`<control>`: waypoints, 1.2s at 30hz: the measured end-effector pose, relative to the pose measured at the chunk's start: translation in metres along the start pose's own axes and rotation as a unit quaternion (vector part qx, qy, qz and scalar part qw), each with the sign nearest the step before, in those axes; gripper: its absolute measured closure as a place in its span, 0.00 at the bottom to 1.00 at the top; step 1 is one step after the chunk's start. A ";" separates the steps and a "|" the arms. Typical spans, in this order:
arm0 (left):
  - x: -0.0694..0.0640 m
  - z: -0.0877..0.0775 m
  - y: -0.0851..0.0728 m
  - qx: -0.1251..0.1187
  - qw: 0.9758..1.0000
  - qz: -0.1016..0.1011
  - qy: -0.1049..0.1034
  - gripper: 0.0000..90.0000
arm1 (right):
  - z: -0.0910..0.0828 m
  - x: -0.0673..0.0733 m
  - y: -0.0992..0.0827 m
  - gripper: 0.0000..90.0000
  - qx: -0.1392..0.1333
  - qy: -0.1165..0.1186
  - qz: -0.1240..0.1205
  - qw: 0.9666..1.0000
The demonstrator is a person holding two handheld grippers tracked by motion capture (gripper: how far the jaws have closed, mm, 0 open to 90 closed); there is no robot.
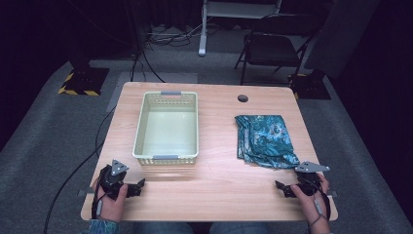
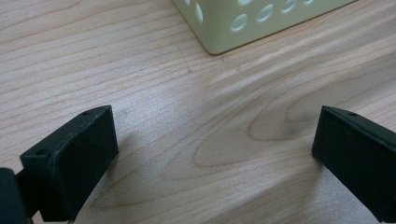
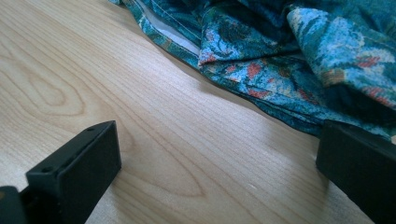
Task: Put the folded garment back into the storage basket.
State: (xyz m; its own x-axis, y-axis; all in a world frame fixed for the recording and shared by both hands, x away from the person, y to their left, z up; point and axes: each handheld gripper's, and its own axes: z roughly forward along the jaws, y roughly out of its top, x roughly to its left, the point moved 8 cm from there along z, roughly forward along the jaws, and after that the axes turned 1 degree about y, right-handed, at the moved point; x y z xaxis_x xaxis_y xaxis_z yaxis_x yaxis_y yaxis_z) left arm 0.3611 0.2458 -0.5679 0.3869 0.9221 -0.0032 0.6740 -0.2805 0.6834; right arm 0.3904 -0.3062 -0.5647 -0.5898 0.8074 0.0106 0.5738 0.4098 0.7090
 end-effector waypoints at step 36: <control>0.000 0.000 0.000 0.000 1.000 0.002 0.000 0.00 | -0.002 0.001 0.001 0.04 0.003 0.006 0.009 1.000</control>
State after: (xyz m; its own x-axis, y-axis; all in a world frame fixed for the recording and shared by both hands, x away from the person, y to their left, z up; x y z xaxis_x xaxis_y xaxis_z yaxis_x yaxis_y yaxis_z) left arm 0.3611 0.2457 -0.5678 0.3903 0.9207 -0.0009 0.6727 -0.2845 0.6830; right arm 0.3895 -0.3062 -0.5619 -0.5866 0.8092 0.0327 0.5880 0.3978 0.7042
